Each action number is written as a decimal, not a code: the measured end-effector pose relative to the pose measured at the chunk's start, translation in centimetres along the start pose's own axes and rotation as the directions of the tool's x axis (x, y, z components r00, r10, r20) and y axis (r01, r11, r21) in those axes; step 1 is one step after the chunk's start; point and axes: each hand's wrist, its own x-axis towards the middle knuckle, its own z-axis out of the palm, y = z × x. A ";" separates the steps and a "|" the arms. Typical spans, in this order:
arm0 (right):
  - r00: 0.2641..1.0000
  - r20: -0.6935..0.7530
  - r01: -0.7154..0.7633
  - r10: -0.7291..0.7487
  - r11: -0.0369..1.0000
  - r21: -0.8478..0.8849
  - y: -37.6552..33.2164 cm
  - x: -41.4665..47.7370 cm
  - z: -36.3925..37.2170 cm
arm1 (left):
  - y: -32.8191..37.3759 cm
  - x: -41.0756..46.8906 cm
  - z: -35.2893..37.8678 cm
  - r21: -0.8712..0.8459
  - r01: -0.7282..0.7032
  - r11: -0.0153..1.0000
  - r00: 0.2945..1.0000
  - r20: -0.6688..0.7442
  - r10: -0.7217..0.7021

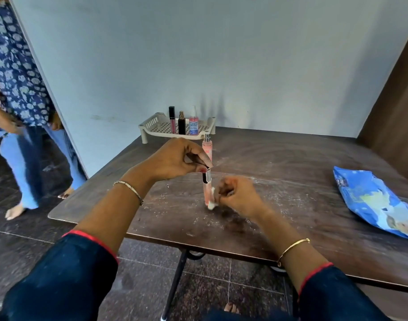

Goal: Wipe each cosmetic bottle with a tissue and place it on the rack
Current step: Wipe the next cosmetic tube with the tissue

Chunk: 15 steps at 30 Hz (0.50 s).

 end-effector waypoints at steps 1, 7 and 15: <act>1.000 0.003 0.010 -0.009 0.996 -0.085 0.5 -0.1 0.2 | 0.1 0.0 0.1 0.000 -0.006 1.000 1.000 0.007 0.006; 1.000 -0.022 -0.009 0.008 0.998 -0.063 0.3 0.1 0.0 | 0.6 0.1 0.1 0.044 -0.052 0.998 0.998 0.039 0.050; 0.991 -0.030 -0.080 0.134 0.745 0.662 -3.4 0.2 -1.6 | 0.8 -0.2 0.1 0.059 -0.049 0.997 0.997 0.057 0.046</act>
